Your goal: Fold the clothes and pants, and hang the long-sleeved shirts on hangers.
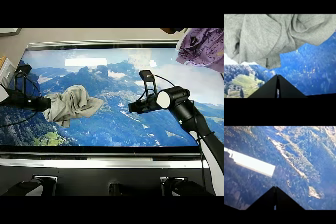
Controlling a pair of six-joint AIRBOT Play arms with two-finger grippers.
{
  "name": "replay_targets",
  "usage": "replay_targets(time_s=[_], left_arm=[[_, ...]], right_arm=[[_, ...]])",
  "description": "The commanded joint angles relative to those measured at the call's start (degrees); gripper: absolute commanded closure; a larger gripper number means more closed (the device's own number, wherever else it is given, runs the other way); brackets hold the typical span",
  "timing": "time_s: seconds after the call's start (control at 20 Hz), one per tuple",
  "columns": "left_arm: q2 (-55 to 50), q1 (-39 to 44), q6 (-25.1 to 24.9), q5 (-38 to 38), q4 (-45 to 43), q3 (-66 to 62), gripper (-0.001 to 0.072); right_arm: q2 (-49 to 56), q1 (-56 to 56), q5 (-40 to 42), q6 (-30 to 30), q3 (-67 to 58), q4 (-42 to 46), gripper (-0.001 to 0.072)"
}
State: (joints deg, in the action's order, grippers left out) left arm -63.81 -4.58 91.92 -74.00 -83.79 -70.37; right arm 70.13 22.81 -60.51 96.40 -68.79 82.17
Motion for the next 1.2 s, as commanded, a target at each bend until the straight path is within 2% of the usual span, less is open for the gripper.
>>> replay_targets(time_s=[0.0, 0.95, 1.15], left_arm=[[0.02, -0.04, -0.02, 0.02, -0.02, 0.02, 0.0685], [0.02, -0.04, -0.02, 0.11, -0.02, 0.02, 0.0685], [0.02, -0.04, -0.02, 0.13, -0.02, 0.02, 0.0685]], right_arm=[[0.04, 0.07, 0.00, 0.02, -0.07, -0.02, 0.0677], [0.04, 0.07, 0.00, 0.02, -0.04, -0.02, 0.0677], [0.04, 0.07, 2.01, 0.02, -0.07, -0.07, 0.0677]])
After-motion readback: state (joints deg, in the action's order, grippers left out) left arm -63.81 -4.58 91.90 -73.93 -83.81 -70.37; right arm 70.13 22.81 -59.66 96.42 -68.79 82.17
